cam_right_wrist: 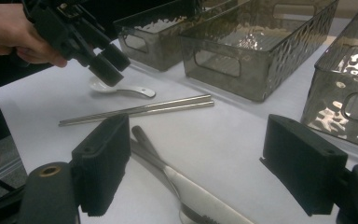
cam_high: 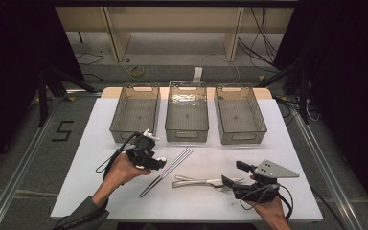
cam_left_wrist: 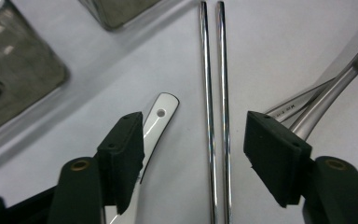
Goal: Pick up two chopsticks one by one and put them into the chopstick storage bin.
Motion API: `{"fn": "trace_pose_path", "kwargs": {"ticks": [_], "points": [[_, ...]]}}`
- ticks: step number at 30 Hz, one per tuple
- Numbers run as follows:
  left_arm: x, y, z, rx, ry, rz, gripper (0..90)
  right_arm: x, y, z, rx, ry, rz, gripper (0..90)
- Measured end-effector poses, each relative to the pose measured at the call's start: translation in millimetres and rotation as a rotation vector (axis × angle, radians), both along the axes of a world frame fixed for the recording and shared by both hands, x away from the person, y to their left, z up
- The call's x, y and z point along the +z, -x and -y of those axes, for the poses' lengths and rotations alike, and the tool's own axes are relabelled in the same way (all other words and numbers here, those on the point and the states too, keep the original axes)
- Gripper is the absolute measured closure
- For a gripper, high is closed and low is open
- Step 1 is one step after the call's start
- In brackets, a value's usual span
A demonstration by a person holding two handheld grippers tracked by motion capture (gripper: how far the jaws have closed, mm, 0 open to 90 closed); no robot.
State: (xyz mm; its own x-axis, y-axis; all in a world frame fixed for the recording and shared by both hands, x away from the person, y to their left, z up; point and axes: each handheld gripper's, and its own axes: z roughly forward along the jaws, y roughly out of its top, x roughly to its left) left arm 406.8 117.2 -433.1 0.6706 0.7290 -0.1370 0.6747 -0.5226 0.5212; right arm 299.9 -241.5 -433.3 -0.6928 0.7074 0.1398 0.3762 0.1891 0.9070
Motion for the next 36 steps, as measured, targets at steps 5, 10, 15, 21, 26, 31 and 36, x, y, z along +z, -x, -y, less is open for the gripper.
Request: {"fn": "trace_pose_path", "kwargs": {"ticks": [5, 10, 15, 21, 26, 31, 36], "points": [[-10.9, -6.4, 5.2, -0.034, -0.081, -0.066, 47.3, -0.4, -0.3, -0.7, 0.005, 0.003, -0.001, 24.2], [-16.6, -10.7, 10.9, -0.05, -0.116, -0.084, 52.3, -0.5, -0.3, -1.1, 0.009, 0.006, -0.005, 24.2], [-17.7, -11.3, 18.1, -0.063, -0.123, -0.093, 55.8, -0.6, -0.4, -1.0, 0.01, 0.003, -0.008, 24.3], [-24.7, -13.6, 24.8, -0.08, -0.14, -0.128, 64.1, -1.0, -0.9, -0.4, 0.011, 0.002, -0.015, 24.4], [-26.1, -14.7, 26.1, -0.092, -0.14, -0.145, 68.4, -1.2, -1.0, -1.3, 0.015, 0.006, -0.018, 24.5], [-28.5, -14.8, 27.7, -0.089, -0.138, -0.162, 69.8, -1.3, -0.8, -1.4, 0.02, 0.007, -0.017, 24.6], [-29.8, -14.3, 29.9, -0.089, -0.163, -0.15, 72.7, -1.1, -0.8, -1.3, 0.022, 0.001, -0.018, 24.8]]}}
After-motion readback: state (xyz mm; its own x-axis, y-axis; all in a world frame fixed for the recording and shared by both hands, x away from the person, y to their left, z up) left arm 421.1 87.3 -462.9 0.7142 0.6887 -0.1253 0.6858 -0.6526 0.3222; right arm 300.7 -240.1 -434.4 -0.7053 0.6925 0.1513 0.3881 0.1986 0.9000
